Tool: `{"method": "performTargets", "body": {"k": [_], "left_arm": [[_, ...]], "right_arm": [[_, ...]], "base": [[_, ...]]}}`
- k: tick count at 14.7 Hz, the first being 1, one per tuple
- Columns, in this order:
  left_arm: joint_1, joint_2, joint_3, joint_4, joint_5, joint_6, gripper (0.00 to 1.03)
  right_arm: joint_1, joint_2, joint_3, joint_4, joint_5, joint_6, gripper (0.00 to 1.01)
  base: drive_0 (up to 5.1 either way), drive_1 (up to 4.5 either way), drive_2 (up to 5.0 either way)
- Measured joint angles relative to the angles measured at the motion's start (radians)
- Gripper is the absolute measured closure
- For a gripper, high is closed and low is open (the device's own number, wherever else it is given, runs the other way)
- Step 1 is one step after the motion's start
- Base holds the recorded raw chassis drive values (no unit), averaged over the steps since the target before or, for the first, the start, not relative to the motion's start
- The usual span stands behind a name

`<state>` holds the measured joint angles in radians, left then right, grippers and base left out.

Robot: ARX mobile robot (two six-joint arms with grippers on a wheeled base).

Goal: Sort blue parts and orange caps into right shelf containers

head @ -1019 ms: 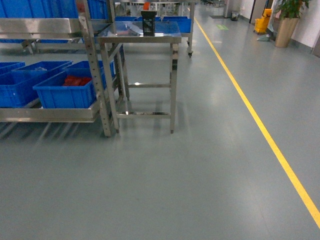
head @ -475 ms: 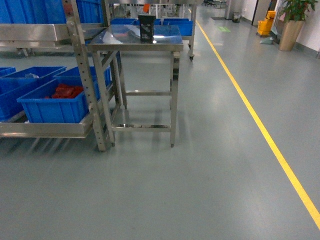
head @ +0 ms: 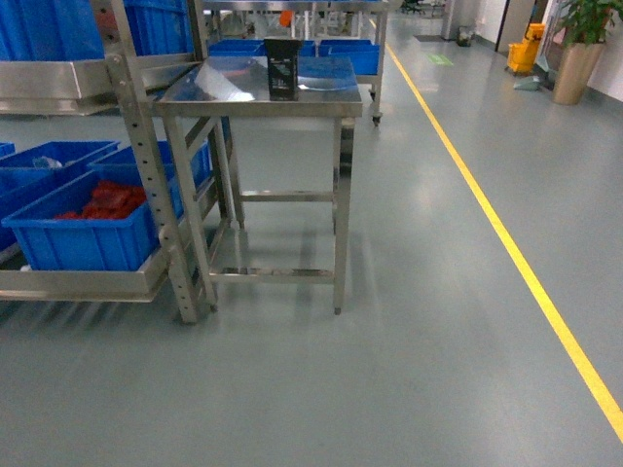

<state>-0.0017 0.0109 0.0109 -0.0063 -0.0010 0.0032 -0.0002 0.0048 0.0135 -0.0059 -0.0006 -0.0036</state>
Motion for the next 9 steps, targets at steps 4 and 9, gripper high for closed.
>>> {"method": "performTargets", "body": {"k": [4,9], "left_arm": [[0.000,0.000,0.000,0.003,0.002,0.000,0.60],[0.000,0.000,0.000,0.004,0.002,0.000,0.60]], "right_arm": [[0.000,0.000,0.000,0.001,0.000,0.000,0.61],[0.000,0.000,0.000,0.002,0.000,0.000,0.61]], "base": [[0.0,4.34,-4.3],[0.0,4.34,-4.3]]}}
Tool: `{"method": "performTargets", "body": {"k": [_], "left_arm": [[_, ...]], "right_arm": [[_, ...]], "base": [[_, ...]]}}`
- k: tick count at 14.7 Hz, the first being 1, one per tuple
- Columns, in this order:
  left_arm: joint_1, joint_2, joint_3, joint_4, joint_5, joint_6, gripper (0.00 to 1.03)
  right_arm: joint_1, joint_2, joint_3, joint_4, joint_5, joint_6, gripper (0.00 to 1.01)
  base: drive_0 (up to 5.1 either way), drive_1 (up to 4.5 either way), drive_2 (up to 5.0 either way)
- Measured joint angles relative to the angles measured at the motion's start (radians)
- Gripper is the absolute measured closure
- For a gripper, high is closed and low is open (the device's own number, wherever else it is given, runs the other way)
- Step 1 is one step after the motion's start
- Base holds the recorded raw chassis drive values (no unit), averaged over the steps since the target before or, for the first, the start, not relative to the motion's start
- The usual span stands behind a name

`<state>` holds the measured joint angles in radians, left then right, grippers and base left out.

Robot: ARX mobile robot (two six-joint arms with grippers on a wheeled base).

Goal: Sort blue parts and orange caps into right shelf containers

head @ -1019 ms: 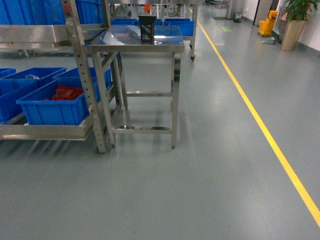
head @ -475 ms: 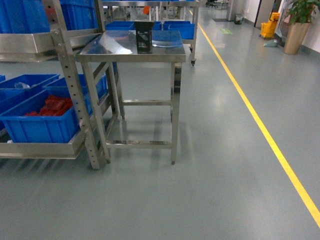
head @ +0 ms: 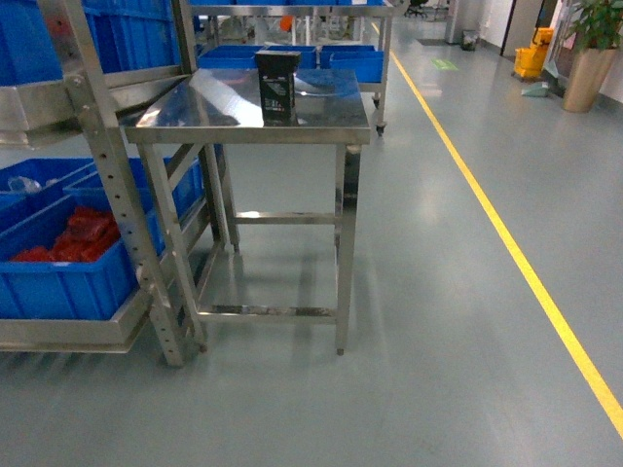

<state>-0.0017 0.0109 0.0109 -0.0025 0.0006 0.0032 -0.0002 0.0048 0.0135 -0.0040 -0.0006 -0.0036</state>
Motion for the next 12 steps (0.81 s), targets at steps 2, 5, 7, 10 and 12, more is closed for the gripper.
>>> {"method": "performTargets", "body": {"k": [2,5,7,10,12], "left_arm": [[0.000,0.000,0.000,-0.003,-0.002,0.000,0.60],[0.000,0.000,0.000,-0.003,-0.003,0.000,0.60],[0.000,0.000,0.000,-0.004,-0.001,0.000,0.60],[0.000,0.000,0.000,-0.003,-0.001,0.000,0.60],[0.000,0.000,0.000,-0.010,-0.001,0.000,0.60]], "right_arm": [[0.000,0.000,0.000,0.001,0.000,0.000,0.61],[0.000,0.000,0.000,0.001,0.000,0.000,0.61],[0.000,0.000,0.000,-0.002,0.000,0.000,0.61],[0.000,0.000,0.000,0.000,0.000,0.000,0.61],[0.000,0.001,0.000,-0.008,0.000,0.000,0.61]], "base": [[0.0,4.34,-4.3],[0.0,4.32,-4.3],[0.0,4.29,-4.4],[0.0,4.29,-4.4],[0.0,4.29,-4.4]]}}
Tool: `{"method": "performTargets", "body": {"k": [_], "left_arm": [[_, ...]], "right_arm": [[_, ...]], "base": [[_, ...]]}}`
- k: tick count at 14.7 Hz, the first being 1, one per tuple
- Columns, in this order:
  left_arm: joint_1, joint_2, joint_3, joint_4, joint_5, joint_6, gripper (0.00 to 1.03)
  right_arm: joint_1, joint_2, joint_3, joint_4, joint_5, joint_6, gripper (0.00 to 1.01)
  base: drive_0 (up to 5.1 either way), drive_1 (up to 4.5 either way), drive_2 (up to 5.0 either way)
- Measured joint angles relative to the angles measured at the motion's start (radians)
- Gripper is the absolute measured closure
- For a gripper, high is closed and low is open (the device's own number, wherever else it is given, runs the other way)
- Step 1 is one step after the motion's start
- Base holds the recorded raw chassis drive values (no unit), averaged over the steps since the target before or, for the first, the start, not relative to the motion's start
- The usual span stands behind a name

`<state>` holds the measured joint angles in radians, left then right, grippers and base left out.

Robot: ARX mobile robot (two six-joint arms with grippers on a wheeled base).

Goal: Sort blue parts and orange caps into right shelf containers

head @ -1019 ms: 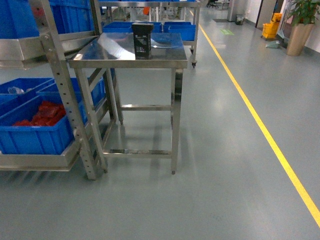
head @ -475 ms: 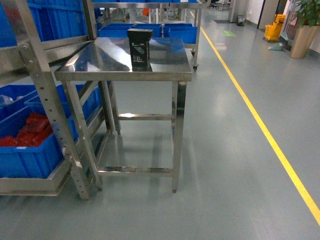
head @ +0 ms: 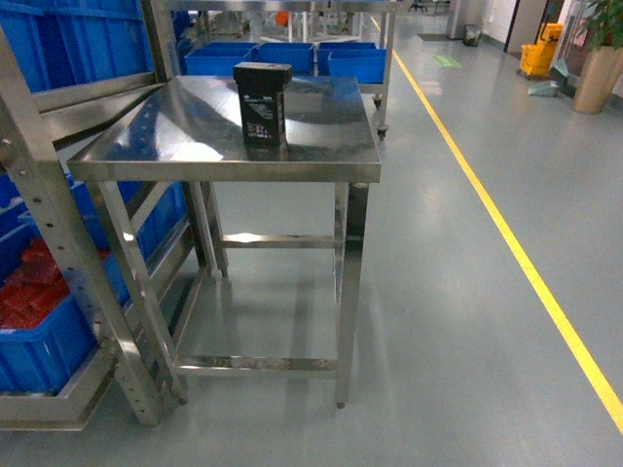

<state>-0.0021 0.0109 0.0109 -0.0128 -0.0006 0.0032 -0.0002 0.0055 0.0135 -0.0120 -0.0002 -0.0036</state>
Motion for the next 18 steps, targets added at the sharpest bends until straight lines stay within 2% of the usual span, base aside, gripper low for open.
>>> {"method": "performTargets", "body": {"k": [18], "left_arm": [[0.000,0.000,0.000,0.008,0.000,0.000,0.60]], "right_arm": [[0.000,0.000,0.000,0.010,0.001,0.000,0.61]], "base": [[0.0,4.29,-4.4]]}}
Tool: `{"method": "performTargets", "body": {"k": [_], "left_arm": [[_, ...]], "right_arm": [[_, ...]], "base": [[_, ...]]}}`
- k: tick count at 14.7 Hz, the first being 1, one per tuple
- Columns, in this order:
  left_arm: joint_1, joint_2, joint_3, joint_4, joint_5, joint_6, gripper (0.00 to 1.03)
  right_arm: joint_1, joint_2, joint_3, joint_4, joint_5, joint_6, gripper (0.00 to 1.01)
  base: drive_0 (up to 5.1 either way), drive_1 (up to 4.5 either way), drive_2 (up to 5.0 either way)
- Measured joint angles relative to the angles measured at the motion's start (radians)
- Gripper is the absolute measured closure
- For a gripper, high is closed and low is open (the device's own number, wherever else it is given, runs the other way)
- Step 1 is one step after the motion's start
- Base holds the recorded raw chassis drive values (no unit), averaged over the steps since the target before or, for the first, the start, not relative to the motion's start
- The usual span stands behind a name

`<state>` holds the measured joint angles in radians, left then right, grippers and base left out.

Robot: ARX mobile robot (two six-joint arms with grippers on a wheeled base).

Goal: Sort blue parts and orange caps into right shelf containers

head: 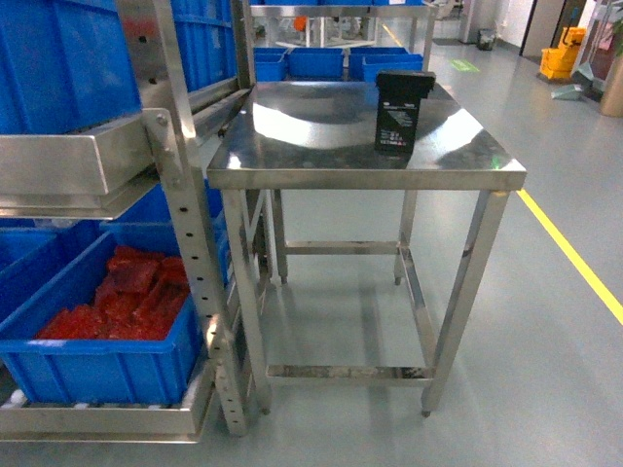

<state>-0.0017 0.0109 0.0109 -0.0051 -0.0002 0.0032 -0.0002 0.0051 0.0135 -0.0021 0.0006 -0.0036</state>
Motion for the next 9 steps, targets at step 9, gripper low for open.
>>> {"method": "performTargets", "body": {"k": [9], "left_arm": [[0.000,0.000,0.000,-0.002,0.000,0.000,0.60]], "right_arm": [[0.000,0.000,0.000,-0.005,0.000,0.000,0.62]], "base": [[0.0,4.29,-4.4]]}}
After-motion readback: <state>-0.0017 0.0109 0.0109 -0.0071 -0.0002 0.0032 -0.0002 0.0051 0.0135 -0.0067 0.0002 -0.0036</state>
